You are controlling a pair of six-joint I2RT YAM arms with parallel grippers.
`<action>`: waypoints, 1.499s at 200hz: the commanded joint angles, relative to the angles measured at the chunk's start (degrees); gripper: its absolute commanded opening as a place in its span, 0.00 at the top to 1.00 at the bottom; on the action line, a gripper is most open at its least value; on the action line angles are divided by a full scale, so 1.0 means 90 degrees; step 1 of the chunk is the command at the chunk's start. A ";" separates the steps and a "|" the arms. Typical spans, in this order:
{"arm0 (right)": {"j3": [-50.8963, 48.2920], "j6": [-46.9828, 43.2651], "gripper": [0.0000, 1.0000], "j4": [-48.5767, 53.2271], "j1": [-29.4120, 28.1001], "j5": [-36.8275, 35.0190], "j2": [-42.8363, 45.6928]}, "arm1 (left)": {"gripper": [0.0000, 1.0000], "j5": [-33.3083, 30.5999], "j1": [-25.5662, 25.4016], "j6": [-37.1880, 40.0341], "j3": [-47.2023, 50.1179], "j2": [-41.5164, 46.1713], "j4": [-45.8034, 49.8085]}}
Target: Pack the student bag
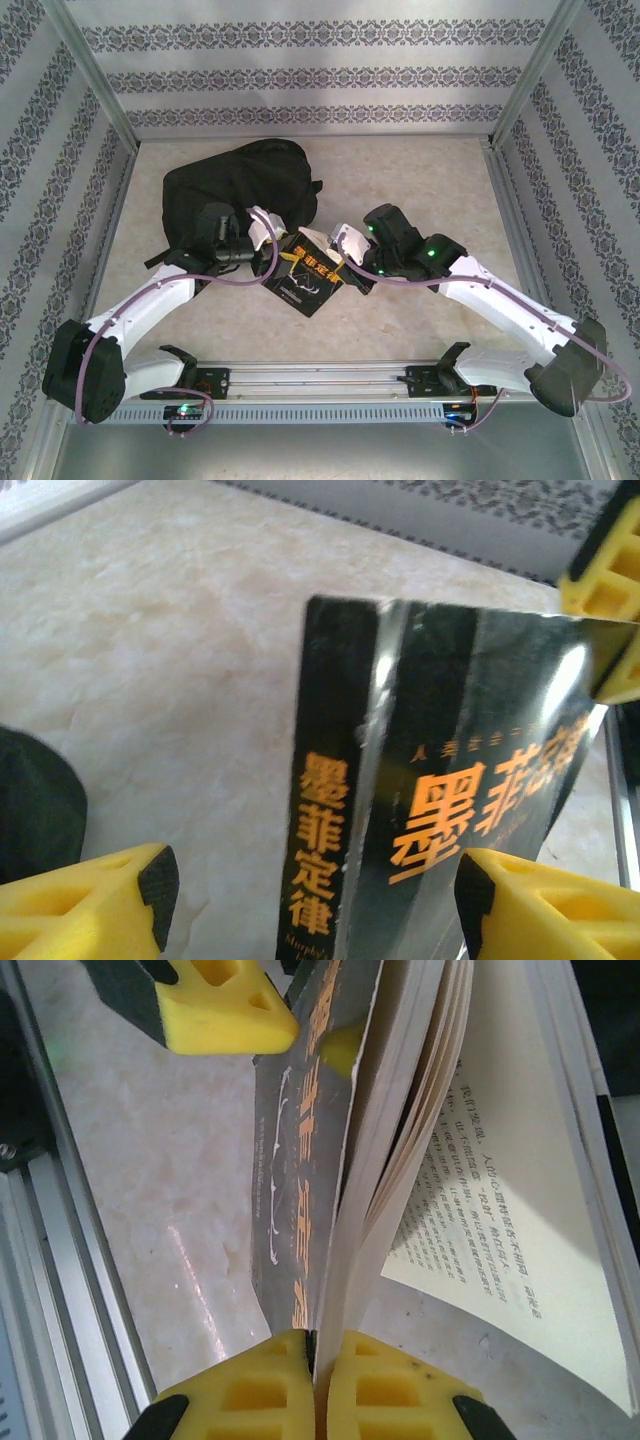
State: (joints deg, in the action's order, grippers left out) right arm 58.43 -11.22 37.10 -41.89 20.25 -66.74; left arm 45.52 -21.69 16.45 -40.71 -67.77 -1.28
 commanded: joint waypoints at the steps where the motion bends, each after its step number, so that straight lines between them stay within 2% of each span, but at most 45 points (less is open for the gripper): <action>1: 0.0106 -0.0458 1.00 -0.0130 -0.0086 0.0376 0.0329 | 0.29 0.0870 -0.0026 0.0816 0.0050 -0.0021 -0.0673; 37: -0.0042 -0.0559 1.00 -0.0259 -0.0111 0.0171 0.0553 | 0.51 0.2032 -0.0021 0.0403 -0.0109 -0.0261 -0.0843; 59: -0.0067 -0.0587 1.00 -0.0265 -0.0121 -0.0027 0.0655 | 0.58 0.2502 -0.0025 0.0213 -0.0206 -0.0407 -0.0787; 73: -0.0082 -0.0583 1.00 -0.0313 -0.0117 -0.0123 0.0727 | 0.61 0.2681 -0.0031 0.0146 -0.0244 -0.0475 -0.0723; 93: -0.0081 -0.0599 1.00 -0.0355 -0.0115 -0.0208 0.0784 | 0.70 0.2854 -0.0082 0.0172 -0.0308 -0.0522 -0.0545; 112: -0.0111 -0.0561 1.00 -0.0456 -0.0121 -0.0312 0.0827 | 0.84 0.2972 -0.0099 0.0156 -0.0347 -0.0560 -0.0490; 117: -0.0116 -0.0528 1.00 -0.0493 -0.0113 -0.0356 0.0835 | 0.91 0.2993 -0.0100 0.0132 -0.0335 -0.0565 -0.0549; 121: -0.0116 -0.0503 1.00 -0.0515 -0.0111 -0.0400 0.0845 | 1.00 0.3007 -0.0099 0.0085 -0.0322 -0.0557 -0.0662; 133: -0.0139 -0.0388 1.00 -0.0653 -0.0109 -0.0597 0.0893 | 1.00 0.2942 -0.0103 -0.0365 -0.0156 -0.0494 -0.1419; 141: -0.0166 -0.0296 0.99 -0.0743 -0.0108 -0.0820 0.0927 | 1.00 0.2616 -0.0093 -0.1092 -0.0008 -0.0441 -0.2168; 152: -0.0235 -0.0142 0.68 -0.0874 -0.0097 -0.1134 0.0999 | 1.00 0.1941 -0.0090 -0.2065 0.0062 -0.0331 -0.2907; 160: -0.0284 -0.0004 0.52 -0.0972 -0.0060 -0.1272 0.1068 | 1.00 0.1484 -0.0091 -0.2549 0.0069 -0.0237 -0.3211; 179: -0.0517 0.0476 0.38 -0.1405 0.0126 -0.1325 0.1340 | 1.00 0.0386 -0.0095 -0.3881 0.0058 -0.0025 -0.4152; 190: -0.0720 0.0931 0.35 -0.1823 0.0310 -0.1196 0.1514 | 1.00 -0.0384 -0.0093 -0.4780 0.0070 0.0044 -0.4734; 201: -0.0870 0.1486 0.35 -0.2214 0.0505 -0.1036 0.1632 | 1.00 -0.1348 -0.0095 -0.5988 0.0151 0.0025 -0.5373; 209: -0.0940 0.1989 0.34 -0.2446 0.0644 -0.0993 0.1654 | 1.00 -0.1804 -0.0099 -0.6821 0.0223 -0.0053 -0.5936; 220: -0.0948 0.2704 0.34 -0.2676 0.0814 -0.0889 0.1602 | 1.00 -0.2187 -0.0170 -0.7531 0.0291 -0.0218 -0.6772; 231: -0.0912 0.3225 0.34 -0.2760 0.0902 -0.0961 0.1527 | 1.00 -0.2838 -0.0310 -0.8016 0.0375 -0.0278 -0.7169; 242: -0.0822 0.3906 0.30 -0.2695 0.0992 -0.0979 0.1431 | 1.00 -0.3322 -0.0444 -0.8243 0.0361 -0.0247 -0.7207; 256: -0.0600 0.4106 0.34 -0.2631 0.1142 -0.0368 0.1203 | 1.00 -0.3806 -0.0579 -0.8241 0.0294 -0.0066 -0.6951; 277: -0.0521 0.4619 0.36 -0.2824 0.1209 -0.0267 0.1085 | 1.00 -0.4511 -0.0705 -0.8456 0.0184 0.0221 -0.6410; 300: -0.0576 0.5791 0.27 -0.3538 0.1422 0.0155 0.1042 | 1.00 -0.5013 -0.0744 -0.8971 0.0286 0.0240 -0.6683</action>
State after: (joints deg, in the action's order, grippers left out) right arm 52.07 27.03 13.19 -30.68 16.49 -57.32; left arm 10.35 -27.79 -56.05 -37.39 -68.12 -53.19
